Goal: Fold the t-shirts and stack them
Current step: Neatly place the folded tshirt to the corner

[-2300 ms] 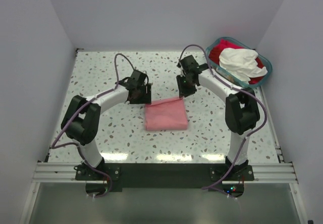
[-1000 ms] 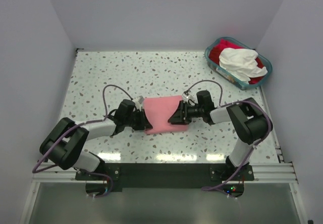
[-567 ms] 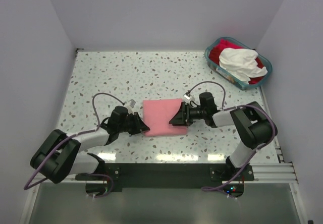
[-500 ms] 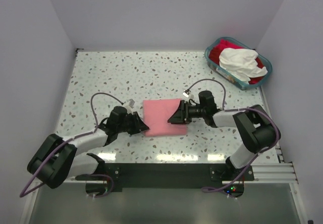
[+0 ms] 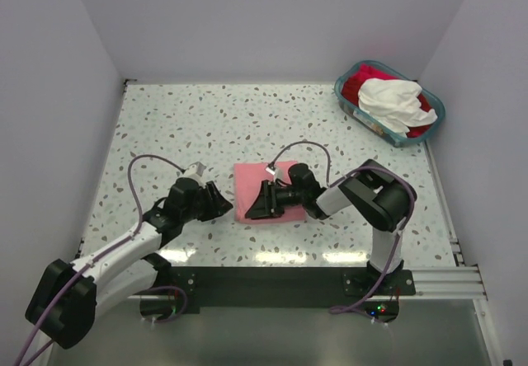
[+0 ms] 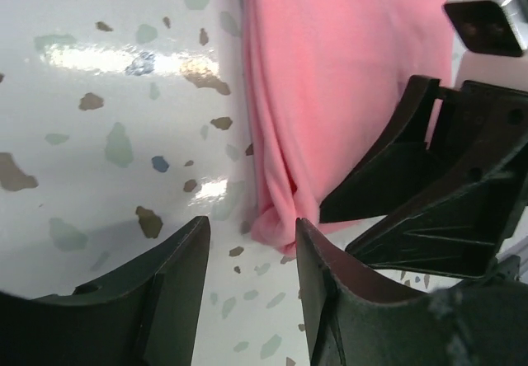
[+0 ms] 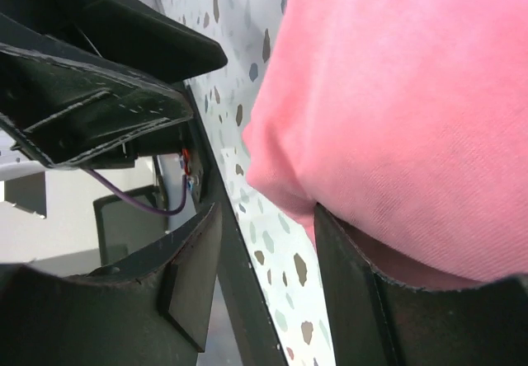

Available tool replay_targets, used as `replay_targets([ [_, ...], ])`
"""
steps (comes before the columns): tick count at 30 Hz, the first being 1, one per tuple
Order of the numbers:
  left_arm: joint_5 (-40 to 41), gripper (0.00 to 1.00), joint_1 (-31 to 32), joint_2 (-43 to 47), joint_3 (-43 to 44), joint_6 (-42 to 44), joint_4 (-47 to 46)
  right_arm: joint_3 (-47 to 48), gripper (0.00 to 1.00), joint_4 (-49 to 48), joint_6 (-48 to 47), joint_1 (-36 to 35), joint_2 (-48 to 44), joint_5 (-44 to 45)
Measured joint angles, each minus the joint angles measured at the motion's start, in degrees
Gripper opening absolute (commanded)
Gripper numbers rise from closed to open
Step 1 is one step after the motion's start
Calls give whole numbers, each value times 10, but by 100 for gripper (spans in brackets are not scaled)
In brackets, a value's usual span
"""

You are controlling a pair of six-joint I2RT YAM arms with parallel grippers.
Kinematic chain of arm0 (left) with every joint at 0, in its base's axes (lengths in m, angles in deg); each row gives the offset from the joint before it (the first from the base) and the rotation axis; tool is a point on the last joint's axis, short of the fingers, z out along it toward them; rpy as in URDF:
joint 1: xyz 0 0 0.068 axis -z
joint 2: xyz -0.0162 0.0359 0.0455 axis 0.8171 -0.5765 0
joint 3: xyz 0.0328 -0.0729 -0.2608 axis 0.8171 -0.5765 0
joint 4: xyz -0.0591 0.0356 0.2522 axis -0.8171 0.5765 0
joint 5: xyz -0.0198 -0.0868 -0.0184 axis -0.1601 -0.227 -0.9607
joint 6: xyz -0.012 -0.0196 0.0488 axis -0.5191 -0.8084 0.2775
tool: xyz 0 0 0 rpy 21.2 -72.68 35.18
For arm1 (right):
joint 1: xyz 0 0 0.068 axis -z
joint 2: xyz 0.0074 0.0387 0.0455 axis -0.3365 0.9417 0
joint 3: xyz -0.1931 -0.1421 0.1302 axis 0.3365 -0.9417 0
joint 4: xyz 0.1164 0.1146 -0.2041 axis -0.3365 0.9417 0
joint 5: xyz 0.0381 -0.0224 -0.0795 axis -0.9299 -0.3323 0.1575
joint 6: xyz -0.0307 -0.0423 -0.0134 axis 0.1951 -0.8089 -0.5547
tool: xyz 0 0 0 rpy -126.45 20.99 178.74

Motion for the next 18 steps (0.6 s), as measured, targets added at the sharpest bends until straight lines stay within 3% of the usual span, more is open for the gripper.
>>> replay_targets([
  [7, 26, 62, 0, 1, 15, 7, 60, 15, 57, 40, -31, 1, -24, 24],
  [18, 12, 66, 35, -83, 64, 13, 59, 104, 61, 411, -219, 13, -269, 204],
])
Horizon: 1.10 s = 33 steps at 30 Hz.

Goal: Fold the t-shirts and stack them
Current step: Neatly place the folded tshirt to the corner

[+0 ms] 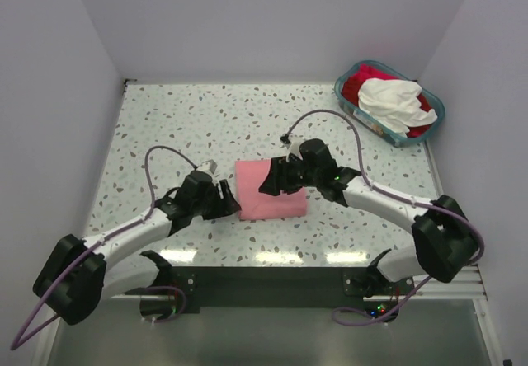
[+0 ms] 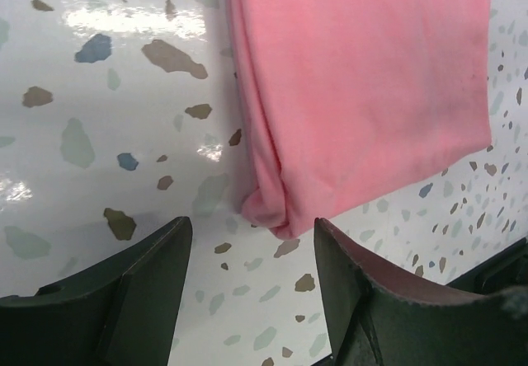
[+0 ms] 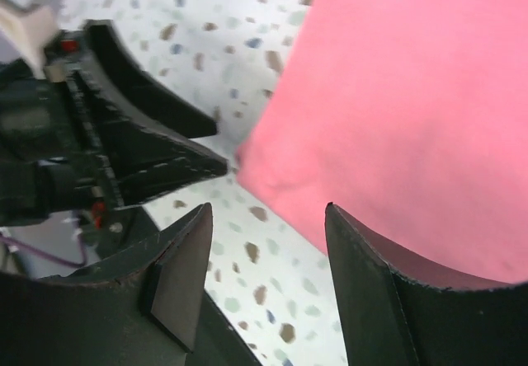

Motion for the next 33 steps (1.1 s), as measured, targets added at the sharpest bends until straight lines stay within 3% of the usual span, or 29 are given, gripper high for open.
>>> replay_targets([
  [6, 0, 66, 35, -58, 37, 4, -13, 0, 61, 135, -51, 19, -52, 93],
  [13, 2, 63, 49, -120, 52, 4, -17, -10, 61, 198, -73, 19, -64, 133],
  [17, 5, 49, 53, -149, 69, 2, -24, -15, 61, 219, -82, 19, -71, 146],
  [20, 8, 28, 54, -168, 80, 1, -24, -15, 61, 230, -90, 19, -78, 153],
  [21, 11, 14, 54, -173, 82, 1, -23, -15, 61, 234, -94, 19, -82, 155],
  [23, 19, 2, 55, -178, 89, -2, -17, -15, 61, 243, -100, 19, -91, 161],
  [30, 75, 0, 52, -200, 127, 6, 16, -15, 61, 287, -130, 19, -134, 166],
  [33, 91, 0, 22, -224, 152, 18, 25, -15, 61, 299, -143, 19, -164, 163],
])
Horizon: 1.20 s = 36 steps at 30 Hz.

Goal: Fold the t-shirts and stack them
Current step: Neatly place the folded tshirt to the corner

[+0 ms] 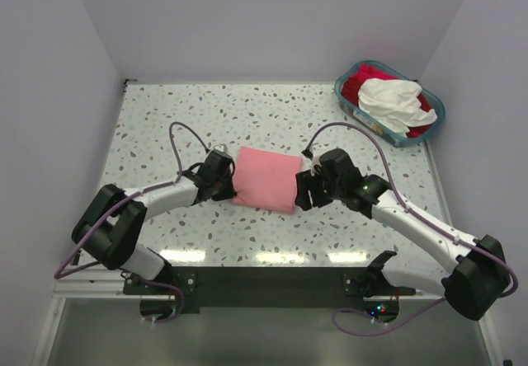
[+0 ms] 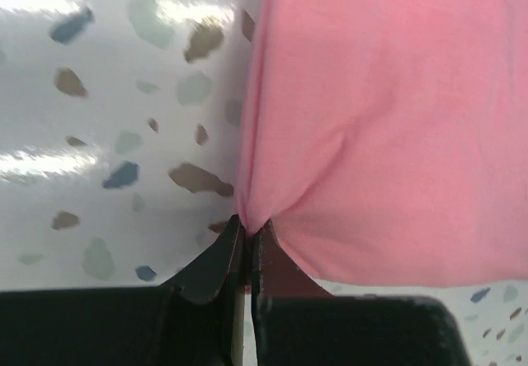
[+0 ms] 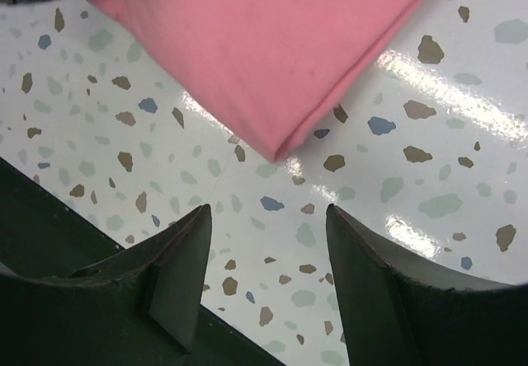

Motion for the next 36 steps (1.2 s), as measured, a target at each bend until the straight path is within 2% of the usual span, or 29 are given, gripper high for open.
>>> replay_targets([
  [6, 46, 0, -94, -79, 86, 61, 12, 0, 61, 21, -23, 0, -53, -1],
  [14, 123, 0, -197, -263, 325, 197, 65, 37, 62, 50, -49, 0, -44, 10],
  [20, 185, 0, -282, -380, 494, 299, 94, 108, 62, 61, -61, 0, 34, 30],
  [25, 225, 0, -354, -450, 595, 374, 97, 174, 62, 80, -74, 0, 119, 36],
  [31, 275, 0, -422, -512, 680, 475, 78, 262, 62, 110, -82, 0, 223, 45],
  [36, 299, 0, -447, -546, 725, 544, 47, 327, 62, 136, -87, 0, 283, 45],
])
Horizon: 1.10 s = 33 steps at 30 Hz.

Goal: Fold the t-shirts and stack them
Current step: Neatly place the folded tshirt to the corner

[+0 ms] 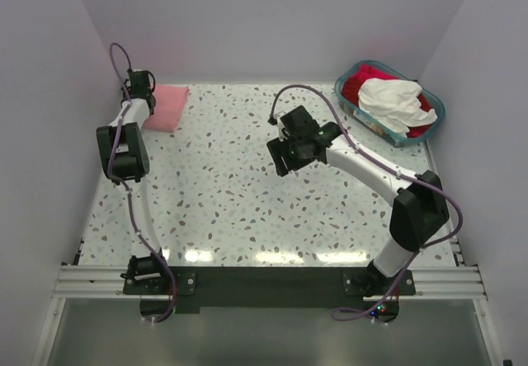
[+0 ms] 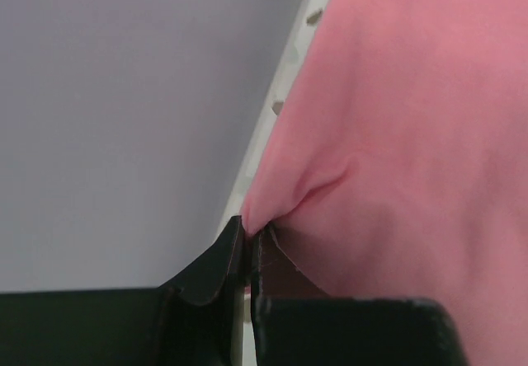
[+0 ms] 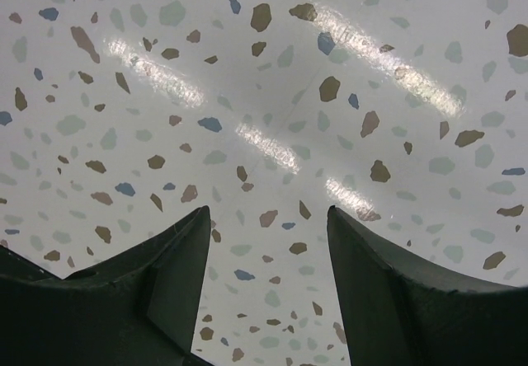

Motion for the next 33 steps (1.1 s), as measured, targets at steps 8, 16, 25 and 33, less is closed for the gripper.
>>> replay_targets([
  [8, 33, 0, -14, -43, 79, 49, -29, 67, 63, 24, -8, 0, 61, -1],
  [16, 54, 0, -39, -43, 81, 46, -40, 77, 63, 32, -10, 0, 74, 0],
  [25, 65, 61, -45, -37, 52, -4, -33, 76, 63, 31, -14, 0, 75, 0],
  [33, -42, 91, -40, 85, -74, -127, 12, -6, 63, 21, -10, 0, -11, 19],
])
